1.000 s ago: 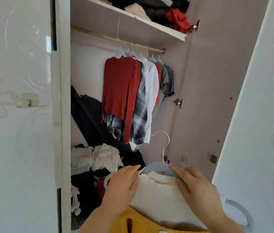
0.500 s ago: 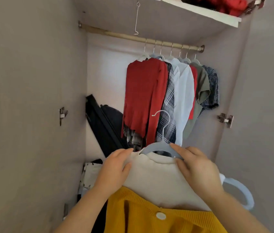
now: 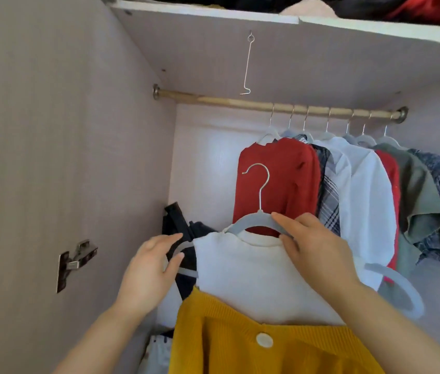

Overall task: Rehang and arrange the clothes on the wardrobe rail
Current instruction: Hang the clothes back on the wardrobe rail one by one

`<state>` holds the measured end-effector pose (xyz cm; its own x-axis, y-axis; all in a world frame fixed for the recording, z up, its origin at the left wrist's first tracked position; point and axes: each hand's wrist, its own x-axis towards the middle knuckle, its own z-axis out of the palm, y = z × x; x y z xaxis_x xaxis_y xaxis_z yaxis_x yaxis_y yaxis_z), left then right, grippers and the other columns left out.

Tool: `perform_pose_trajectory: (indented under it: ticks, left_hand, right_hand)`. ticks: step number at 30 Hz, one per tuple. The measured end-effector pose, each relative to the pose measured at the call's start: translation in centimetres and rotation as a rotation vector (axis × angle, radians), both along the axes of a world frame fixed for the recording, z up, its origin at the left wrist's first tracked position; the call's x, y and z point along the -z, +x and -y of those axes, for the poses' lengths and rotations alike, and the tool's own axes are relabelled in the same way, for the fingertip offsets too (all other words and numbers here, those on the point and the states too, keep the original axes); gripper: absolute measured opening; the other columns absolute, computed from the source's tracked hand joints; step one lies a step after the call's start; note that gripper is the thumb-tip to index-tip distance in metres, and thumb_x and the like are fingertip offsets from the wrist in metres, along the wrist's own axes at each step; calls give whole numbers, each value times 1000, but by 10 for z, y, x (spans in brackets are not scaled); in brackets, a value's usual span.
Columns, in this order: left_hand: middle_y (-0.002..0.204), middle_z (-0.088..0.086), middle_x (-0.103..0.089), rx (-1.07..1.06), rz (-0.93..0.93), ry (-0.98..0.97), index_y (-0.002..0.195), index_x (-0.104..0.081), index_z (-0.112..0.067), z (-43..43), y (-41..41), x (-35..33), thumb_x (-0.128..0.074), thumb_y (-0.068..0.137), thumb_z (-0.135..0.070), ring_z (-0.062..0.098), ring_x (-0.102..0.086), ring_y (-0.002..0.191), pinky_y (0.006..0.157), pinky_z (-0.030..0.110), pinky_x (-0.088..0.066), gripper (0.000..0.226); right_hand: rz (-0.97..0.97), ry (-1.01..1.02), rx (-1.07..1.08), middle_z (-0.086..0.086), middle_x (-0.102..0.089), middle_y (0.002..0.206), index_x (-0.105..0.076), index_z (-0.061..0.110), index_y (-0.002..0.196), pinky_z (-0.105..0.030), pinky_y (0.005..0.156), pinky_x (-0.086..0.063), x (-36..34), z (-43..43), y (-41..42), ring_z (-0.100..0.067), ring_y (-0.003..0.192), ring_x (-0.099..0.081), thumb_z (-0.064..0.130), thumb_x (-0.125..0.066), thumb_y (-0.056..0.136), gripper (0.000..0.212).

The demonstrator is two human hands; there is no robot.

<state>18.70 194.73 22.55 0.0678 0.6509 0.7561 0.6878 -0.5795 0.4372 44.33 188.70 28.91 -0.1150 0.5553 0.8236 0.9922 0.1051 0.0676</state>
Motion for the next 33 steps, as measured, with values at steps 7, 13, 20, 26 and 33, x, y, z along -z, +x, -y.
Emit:
perform_pose_trajectory:
  ticks: [7,13,20,26,33]
  left_hand:
    - [132,-1,-52,11,103,64,133,-47,-20,-101,1,-48,-52,92,-21,12,-46,121,93,17,-29,42]
    - [122,-1,-56,53,145,126,131,-48,-23,-178,10,-80,-54,90,-19,10,-49,108,88,22,-34,41]
    - [109,-8,-57,40,144,222,127,-52,-27,-235,31,-105,-59,87,-20,6,-51,97,80,22,-36,41]
    - [106,-4,-59,12,137,300,124,-56,-22,-257,36,-122,-62,85,-16,5,-49,93,81,21,-34,41]
    - [113,-3,-60,-42,141,334,126,-54,-23,-273,39,-131,-61,86,-18,3,-47,95,82,21,-35,42]
  right_hand:
    - [49,14,100,1,-49,107,-39,34,139,-30,64,-42,-69,-104,8,-21,97,-55,26,-42,96,44]
    - [70,89,173,-4,-51,112,-43,28,135,-34,66,-48,-132,-175,14,-26,100,-55,23,-42,96,39]
    - [53,202,196,-6,-48,93,-55,22,112,-30,55,-33,-187,-237,32,-32,85,-56,14,-46,90,26]
    - [6,247,113,-8,-54,97,-59,22,114,-34,63,-45,-207,-269,56,-33,88,-56,15,-48,89,29]
    - [-17,241,70,-6,-55,107,-58,23,119,-31,67,-41,-216,-289,66,-28,101,-52,19,-48,90,30]
